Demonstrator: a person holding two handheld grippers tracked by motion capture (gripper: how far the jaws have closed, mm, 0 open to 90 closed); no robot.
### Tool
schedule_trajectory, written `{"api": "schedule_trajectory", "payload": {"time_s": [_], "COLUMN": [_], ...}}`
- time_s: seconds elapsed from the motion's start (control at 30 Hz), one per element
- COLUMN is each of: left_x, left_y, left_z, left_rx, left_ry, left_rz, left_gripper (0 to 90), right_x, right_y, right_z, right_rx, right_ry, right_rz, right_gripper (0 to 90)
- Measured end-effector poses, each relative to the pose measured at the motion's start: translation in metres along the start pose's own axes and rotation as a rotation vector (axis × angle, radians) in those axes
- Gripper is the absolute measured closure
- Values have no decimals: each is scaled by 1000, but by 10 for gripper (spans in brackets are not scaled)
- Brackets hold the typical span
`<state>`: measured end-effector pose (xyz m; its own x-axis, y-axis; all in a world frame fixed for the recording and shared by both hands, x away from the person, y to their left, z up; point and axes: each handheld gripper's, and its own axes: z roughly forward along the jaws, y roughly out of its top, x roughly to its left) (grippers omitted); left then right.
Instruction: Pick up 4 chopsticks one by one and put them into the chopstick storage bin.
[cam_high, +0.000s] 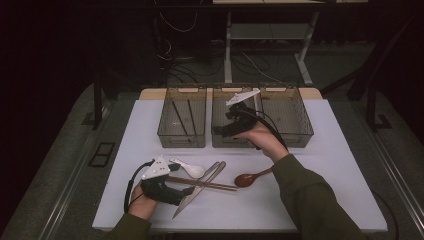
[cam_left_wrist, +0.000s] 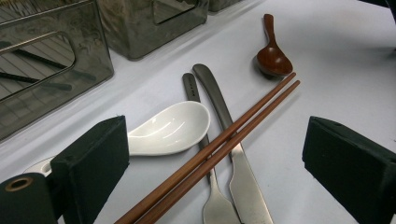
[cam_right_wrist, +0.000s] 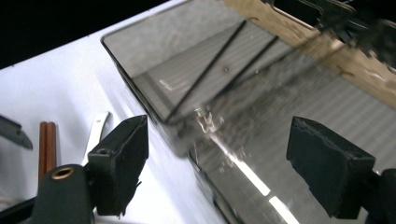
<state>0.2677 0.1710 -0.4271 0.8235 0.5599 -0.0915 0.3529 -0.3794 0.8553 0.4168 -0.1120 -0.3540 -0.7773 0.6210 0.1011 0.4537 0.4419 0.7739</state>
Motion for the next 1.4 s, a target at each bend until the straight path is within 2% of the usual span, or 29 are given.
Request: {"api": "schedule_trajectory", "payload": {"time_s": [0.1, 0.33, 0.4, 0.93, 1.13, 1.4], "left_x": [1, 0, 0, -2, -1, -1], "left_y": [0, 0, 0, 1, 1, 1], "left_z": [0, 1, 1, 2, 1, 1], "left_rx": [-1, -4, -1, 4, 4, 9], "left_ry": [0, -9, -11, -4, -1, 2], "left_rz": [-5, -9, -8, -5, -4, -1], "left_gripper": [60, 60, 60, 60, 60, 60], "right_x": [-1, -6, -6, -6, -7, -2], "right_y": [-11, -38, -46, -118, -139, -163], "right_z": [-9, -33, -41, -82, -95, -106], "right_rx": [-7, -45, -59, -119, -137, -130], "right_ry": [6, 34, 42, -25, -36, -44], "right_rz": [26, 22, 47, 74, 83, 70], "right_gripper": [193, 178, 173, 167, 166, 166]}}
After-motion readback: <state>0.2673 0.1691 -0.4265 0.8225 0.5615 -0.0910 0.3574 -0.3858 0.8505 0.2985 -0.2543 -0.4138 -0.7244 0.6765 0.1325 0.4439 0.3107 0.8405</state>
